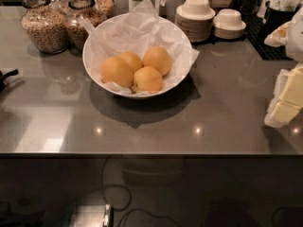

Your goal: Pick orange from white bowl

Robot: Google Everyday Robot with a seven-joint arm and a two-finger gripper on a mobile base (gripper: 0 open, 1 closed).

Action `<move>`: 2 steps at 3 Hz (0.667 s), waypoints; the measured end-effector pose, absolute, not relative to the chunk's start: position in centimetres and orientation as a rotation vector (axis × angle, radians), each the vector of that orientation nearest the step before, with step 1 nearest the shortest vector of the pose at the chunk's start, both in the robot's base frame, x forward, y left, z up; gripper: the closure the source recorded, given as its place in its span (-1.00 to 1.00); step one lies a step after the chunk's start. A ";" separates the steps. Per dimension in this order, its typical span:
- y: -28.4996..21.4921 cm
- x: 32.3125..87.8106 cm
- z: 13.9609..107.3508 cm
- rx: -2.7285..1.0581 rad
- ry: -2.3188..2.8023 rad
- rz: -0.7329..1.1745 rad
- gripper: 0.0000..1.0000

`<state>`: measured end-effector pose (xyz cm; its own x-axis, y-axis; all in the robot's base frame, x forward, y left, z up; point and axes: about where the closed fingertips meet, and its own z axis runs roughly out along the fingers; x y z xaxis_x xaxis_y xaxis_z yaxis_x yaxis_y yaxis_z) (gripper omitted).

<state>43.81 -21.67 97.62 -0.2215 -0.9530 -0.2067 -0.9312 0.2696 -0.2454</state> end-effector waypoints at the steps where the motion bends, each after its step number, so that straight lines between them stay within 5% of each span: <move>1: -21.7 43.8 97.6 -1.725 2.232 -0.098 -1.00; 2: -20.7 44.0 97.9 -1.742 2.184 -0.064 -1.00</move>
Offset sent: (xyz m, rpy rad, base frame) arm 0.0039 0.0201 0.0015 0.0733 0.0000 0.0828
